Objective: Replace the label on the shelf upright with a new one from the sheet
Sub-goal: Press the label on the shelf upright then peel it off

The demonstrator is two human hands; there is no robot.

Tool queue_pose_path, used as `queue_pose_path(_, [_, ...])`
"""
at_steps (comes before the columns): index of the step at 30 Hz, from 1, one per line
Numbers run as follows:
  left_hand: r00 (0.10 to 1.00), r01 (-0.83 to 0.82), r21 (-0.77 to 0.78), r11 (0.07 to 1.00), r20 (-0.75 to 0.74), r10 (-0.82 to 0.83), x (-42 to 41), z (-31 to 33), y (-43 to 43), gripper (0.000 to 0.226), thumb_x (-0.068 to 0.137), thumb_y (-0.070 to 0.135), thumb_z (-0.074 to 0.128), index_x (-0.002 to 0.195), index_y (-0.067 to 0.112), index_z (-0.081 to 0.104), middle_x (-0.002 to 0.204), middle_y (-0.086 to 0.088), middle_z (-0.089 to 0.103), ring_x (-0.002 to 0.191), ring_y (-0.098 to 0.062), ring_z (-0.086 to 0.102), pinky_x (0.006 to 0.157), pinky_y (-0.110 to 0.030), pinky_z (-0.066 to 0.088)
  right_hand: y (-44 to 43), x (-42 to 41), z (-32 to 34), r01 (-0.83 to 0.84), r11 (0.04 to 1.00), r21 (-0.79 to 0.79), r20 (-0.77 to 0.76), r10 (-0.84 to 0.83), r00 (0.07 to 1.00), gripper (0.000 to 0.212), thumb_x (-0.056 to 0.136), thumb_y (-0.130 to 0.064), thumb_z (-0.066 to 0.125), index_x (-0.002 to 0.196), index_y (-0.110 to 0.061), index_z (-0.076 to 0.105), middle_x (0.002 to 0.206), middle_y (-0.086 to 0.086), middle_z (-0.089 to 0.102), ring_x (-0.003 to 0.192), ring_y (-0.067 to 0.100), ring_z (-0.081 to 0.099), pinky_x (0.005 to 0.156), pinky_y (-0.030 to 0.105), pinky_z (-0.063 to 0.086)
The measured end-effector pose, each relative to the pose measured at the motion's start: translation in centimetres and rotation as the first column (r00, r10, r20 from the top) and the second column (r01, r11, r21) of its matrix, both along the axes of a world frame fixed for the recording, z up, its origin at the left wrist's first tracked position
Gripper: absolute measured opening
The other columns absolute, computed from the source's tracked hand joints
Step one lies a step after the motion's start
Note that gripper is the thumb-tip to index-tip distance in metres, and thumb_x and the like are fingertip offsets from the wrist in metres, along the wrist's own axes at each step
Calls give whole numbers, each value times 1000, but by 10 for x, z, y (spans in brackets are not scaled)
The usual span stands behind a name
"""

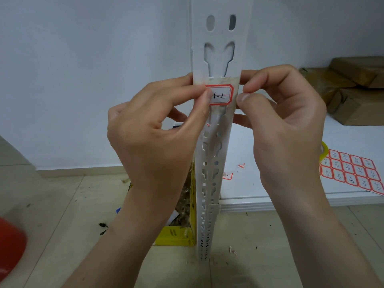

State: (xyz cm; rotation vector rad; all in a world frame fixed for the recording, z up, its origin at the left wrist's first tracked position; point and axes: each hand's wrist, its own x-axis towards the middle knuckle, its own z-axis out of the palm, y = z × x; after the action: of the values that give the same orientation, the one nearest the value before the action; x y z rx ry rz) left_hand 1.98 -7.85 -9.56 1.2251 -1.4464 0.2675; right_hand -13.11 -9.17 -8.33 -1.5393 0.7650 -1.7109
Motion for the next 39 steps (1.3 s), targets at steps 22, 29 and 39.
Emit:
queue_pose_path(22, [993,-96,-242,965,38,109,-10,-8,9,7,103,33,73,103,27,77,109,11,77,83,-6,73,71,-58,59,0,-1,0,-11,1000,5,5,11,1000,18,90,3,61,84,-14,60,97,-3,75,82,15,78,71,49,65])
queue_pose_path(29, [998,-57,53,997,25,55,-1,10,-1,20,82,64,84,89,45,78,96,31,73,93,-12,76,78,-47,59,0,-1,0,-4,1000,10,-2,4,1000,18,90,4,61,85,-13,61,98,-3,75,82,14,77,70,47,66])
queue_pose_path(39, [994,-86,-111,990,64,94,-8,1,14,12,101,38,72,99,27,77,111,17,70,84,-2,69,81,-59,60,-2,0,0,-16,1000,-2,12,16,1000,17,89,3,61,84,-14,60,97,-3,74,82,13,77,69,38,66])
